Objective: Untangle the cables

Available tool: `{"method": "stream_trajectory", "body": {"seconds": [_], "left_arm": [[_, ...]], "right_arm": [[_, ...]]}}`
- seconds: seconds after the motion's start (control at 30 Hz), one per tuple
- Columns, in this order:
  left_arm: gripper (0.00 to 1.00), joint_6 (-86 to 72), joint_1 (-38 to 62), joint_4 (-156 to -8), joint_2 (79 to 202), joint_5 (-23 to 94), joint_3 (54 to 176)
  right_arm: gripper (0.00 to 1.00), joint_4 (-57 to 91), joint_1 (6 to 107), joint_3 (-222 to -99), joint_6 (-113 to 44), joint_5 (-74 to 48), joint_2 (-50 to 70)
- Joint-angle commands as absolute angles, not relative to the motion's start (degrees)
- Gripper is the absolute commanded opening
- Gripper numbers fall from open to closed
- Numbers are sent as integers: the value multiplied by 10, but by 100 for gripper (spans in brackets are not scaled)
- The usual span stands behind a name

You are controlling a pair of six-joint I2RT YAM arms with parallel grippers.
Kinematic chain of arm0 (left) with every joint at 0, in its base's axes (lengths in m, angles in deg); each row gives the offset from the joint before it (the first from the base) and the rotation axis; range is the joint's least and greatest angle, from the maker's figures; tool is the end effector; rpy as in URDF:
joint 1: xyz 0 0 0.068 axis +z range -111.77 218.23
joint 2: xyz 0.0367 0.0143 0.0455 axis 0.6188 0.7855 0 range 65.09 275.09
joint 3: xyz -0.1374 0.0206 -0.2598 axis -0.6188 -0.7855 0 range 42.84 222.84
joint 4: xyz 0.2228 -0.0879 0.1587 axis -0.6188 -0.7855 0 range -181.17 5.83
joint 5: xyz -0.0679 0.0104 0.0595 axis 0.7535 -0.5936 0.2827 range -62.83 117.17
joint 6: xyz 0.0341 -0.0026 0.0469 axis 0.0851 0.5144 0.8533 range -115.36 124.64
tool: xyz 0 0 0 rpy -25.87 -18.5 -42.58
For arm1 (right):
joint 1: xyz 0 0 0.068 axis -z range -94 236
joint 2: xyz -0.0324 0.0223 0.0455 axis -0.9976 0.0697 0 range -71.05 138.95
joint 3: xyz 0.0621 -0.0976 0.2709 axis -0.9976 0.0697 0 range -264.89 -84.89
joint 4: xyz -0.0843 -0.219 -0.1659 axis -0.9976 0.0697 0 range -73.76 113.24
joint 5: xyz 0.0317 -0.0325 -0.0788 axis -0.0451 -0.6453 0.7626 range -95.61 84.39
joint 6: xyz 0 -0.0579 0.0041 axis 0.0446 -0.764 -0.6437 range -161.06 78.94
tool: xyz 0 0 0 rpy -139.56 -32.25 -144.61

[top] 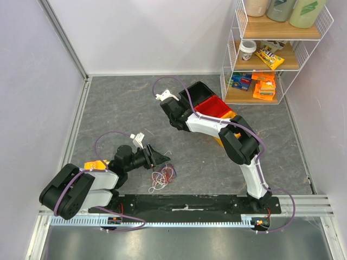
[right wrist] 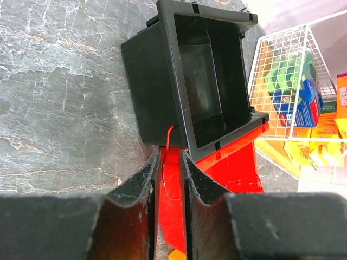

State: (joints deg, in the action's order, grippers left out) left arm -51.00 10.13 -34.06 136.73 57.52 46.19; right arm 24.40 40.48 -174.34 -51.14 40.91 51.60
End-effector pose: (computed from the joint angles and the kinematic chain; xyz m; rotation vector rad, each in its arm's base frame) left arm 0.1584 -0.1082 0.1202 -0.0992 2.1335 -1.4362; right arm 0.3805 0.3446 0.1879 -0.6044 2.0008 -0.5578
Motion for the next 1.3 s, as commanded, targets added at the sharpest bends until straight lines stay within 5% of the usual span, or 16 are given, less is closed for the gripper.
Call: {"method": "stream_trajectory", "body": {"seconds": [0.0, 0.3, 0.67, 1.13, 1.27], "left_arm": [[64, -497, 99, -308, 1372, 577, 461], [64, -497, 99, -309, 1372, 577, 461], [64, -497, 99, -308, 1369, 574, 459], [65, -497, 100, -309, 1374, 578, 463], [73, -497, 100, -306, 1360, 580, 459]], "right_arm": [[25, 231, 408, -1767, -509, 408, 522], [0, 243, 414, -1769, -482, 386, 496], [0, 215, 554, -1620, -272, 109, 271], [0, 221, 652, -1563, -216, -3, 291], [25, 249, 651, -1582, -238, 19, 281]]}}
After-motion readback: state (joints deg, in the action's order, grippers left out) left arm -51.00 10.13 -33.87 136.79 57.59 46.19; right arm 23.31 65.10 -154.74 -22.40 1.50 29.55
